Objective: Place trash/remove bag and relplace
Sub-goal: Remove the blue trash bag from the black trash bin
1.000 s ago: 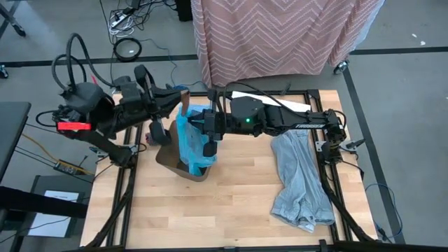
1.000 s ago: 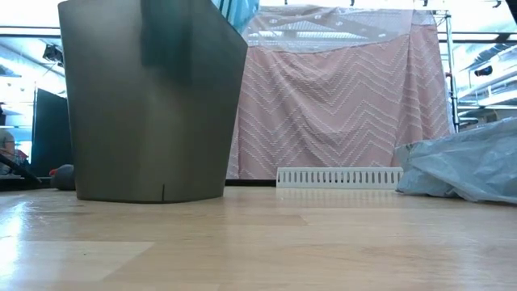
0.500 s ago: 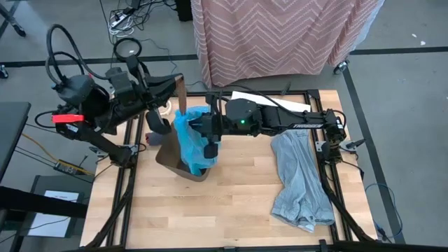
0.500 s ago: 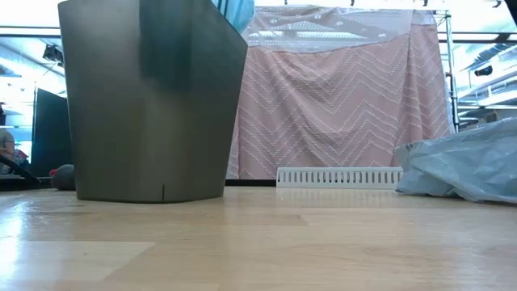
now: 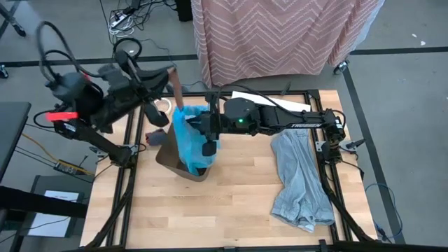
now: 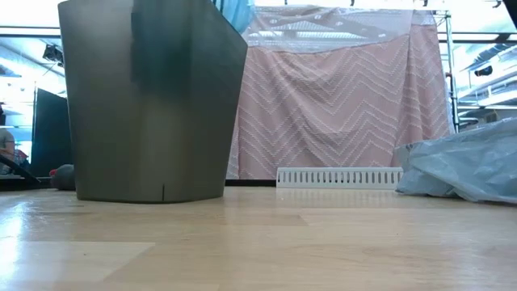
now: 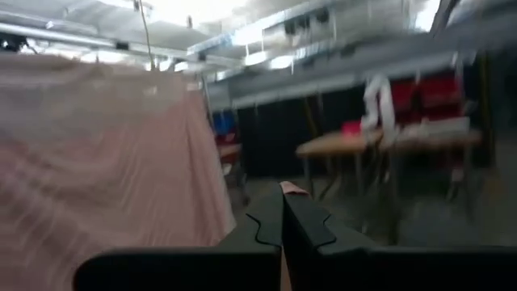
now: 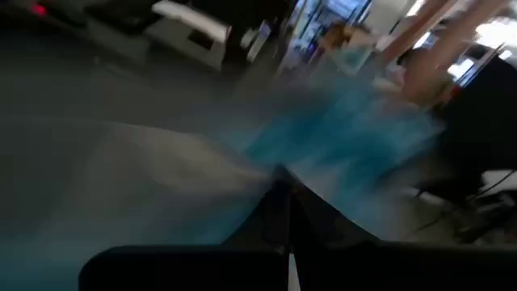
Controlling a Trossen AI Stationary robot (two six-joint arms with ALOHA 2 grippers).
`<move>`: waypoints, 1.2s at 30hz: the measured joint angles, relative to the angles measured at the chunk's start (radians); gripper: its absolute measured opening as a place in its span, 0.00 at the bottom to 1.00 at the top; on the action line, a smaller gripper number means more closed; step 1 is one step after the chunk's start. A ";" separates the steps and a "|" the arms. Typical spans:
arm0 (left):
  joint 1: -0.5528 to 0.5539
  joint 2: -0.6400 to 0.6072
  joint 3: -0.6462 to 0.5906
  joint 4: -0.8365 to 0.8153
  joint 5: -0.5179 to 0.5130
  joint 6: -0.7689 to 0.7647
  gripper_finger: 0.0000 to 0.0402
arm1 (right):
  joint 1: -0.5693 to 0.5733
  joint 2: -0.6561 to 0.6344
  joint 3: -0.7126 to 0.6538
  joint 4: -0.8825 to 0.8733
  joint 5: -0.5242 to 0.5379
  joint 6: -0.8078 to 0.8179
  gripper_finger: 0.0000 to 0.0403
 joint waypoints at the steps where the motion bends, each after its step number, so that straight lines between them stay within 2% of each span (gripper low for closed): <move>1: 0.000 0.000 0.000 -0.043 -0.018 -0.008 0.01 | 0.005 -0.002 0.013 0.001 0.012 -0.009 0.00; 6: -0.001 0.002 -0.003 -0.175 -0.060 -0.054 0.01 | 0.022 -0.009 0.118 -0.017 0.021 -0.063 0.00; 12: 0.000 0.002 -0.014 -0.203 -0.065 -0.058 0.01 | 0.028 -0.008 0.185 -0.028 0.073 -0.118 0.00; 16: 0.000 0.003 -0.032 -0.208 -0.065 -0.083 0.01 | 0.029 -0.013 0.190 0.024 0.084 -0.134 0.00; 19: 0.000 0.003 -0.032 -0.285 -0.063 -0.136 0.01 | 0.029 -0.014 0.188 0.072 0.095 -0.161 0.00; 23: 0.000 0.003 -0.032 -0.402 -0.061 -0.239 0.01 | 0.036 -0.017 0.189 0.155 0.218 -0.278 0.00; 25: 0.000 0.003 -0.033 -0.425 -0.057 -0.284 0.01 | 0.037 -0.017 0.189 0.197 0.242 -0.314 0.00; 31: 0.000 0.012 -0.032 -0.401 0.032 -0.288 0.01 | 0.030 -0.017 0.189 0.247 0.206 -0.323 0.00; 36: 0.000 0.048 -0.033 -0.402 0.035 -0.235 0.01 | 0.032 -0.017 0.189 0.243 0.169 -0.280 0.00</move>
